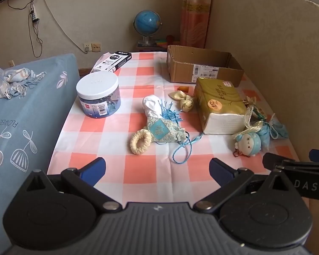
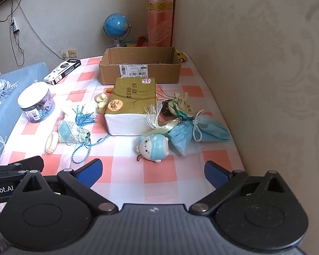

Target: Organize soft objects

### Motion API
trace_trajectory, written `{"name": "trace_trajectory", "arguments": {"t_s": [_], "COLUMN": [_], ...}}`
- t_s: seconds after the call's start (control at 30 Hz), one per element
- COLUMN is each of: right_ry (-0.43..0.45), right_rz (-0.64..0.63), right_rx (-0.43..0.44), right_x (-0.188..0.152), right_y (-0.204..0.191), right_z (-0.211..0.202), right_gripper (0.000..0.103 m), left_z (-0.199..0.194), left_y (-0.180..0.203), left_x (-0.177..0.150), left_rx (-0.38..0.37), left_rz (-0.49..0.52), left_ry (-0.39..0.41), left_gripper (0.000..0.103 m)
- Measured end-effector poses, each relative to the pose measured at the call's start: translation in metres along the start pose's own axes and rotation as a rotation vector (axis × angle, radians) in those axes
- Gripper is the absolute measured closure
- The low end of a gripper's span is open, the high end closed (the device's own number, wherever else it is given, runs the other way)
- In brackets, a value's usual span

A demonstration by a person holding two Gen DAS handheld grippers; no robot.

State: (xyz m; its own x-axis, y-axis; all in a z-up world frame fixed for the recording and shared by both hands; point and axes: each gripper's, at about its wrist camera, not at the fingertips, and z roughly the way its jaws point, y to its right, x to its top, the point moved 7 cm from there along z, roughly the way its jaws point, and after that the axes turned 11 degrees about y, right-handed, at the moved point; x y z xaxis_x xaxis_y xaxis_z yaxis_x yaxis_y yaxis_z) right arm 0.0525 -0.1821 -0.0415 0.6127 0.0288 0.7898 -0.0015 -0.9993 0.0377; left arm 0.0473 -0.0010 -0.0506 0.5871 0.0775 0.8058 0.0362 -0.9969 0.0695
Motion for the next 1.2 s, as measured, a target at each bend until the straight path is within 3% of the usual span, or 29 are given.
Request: {"name": "trace_trajectory", "arguments": {"t_s": [1.2], "right_ry": [0.010], "right_rz": [-0.009], "right_rx": [-0.009], "right_x": [0.0019], "right_y": [0.0010], "right_z": [-0.0018], "right_gripper": [0.000], "left_z": [-0.0009], "left_y": [0.0014], "left_x": [0.0010], "left_rx": [0.011], "left_rz": [0.018], "left_ry": [-0.003], "left_gripper": [0.000]}}
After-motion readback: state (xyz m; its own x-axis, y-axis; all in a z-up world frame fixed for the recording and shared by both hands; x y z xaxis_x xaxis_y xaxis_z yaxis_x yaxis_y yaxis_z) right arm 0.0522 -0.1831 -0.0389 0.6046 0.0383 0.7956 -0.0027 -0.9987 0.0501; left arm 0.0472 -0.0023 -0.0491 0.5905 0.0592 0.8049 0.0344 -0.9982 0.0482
